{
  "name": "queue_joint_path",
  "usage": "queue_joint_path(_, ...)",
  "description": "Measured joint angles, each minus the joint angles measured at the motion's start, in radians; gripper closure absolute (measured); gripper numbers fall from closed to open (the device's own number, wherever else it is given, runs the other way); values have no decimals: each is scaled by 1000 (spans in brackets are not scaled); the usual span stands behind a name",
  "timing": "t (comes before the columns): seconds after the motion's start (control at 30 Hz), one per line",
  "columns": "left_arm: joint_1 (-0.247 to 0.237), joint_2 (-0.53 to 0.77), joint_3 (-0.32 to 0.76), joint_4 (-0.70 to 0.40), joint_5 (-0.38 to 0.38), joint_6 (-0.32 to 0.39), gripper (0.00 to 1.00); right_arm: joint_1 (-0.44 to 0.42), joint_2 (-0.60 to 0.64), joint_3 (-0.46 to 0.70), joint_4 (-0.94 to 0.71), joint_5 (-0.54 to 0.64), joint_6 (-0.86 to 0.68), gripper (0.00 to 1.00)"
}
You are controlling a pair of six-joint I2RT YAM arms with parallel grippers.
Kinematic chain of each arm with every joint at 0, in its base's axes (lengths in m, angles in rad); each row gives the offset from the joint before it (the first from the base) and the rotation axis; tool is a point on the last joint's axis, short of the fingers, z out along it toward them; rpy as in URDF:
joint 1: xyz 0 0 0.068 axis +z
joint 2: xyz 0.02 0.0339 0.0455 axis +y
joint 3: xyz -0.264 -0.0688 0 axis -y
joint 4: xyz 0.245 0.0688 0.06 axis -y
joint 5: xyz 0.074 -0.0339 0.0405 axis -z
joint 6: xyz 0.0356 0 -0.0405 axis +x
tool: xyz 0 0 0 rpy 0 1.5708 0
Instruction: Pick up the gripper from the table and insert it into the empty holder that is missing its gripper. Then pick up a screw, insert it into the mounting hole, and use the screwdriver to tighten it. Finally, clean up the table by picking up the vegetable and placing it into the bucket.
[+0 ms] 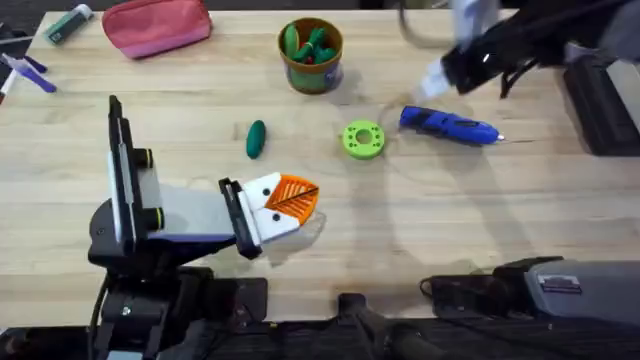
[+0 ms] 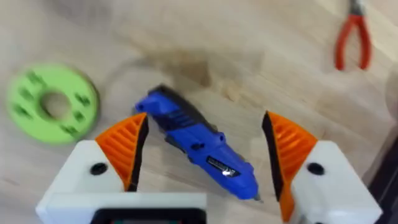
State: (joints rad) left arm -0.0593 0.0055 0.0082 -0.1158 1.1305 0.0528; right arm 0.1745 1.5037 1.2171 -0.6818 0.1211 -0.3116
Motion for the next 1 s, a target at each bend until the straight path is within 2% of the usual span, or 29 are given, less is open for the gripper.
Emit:
queue_joint_path(0.23, 0, 0, 0, 0, 0, 0, 984, 0, -82, 124, -124, -10, 357, 8)
queue_joint_path(0.5, 0, 0, 0, 0, 0, 2, 962, 0, -188, 130, -342, -11, 542, 10)
queue_joint_path(0.53, 0, 0, 0, 0, 0, 6, 859, 0, -201, 130, -363, -11, 556, 10)
queue_joint_path(0.7, 0, 0, 0, 0, 0, 3, 89, 0, -274, 124, -458, -10, 612, 10)
queue_joint_path(0.73, 0, 0, 0, 0, 0, 3, 35, 0, -285, 114, -461, -11, 622, 10)
queue_joint_path(0.77, 0, 0, 0, 0, 0, 3, 22, 0, -295, 102, -464, -11, 630, 10)
queue_joint_path(1.0, 0, 0, 0, 17, -24, -11, 16, 0, -355, 6, -457, -11, 682, 10)
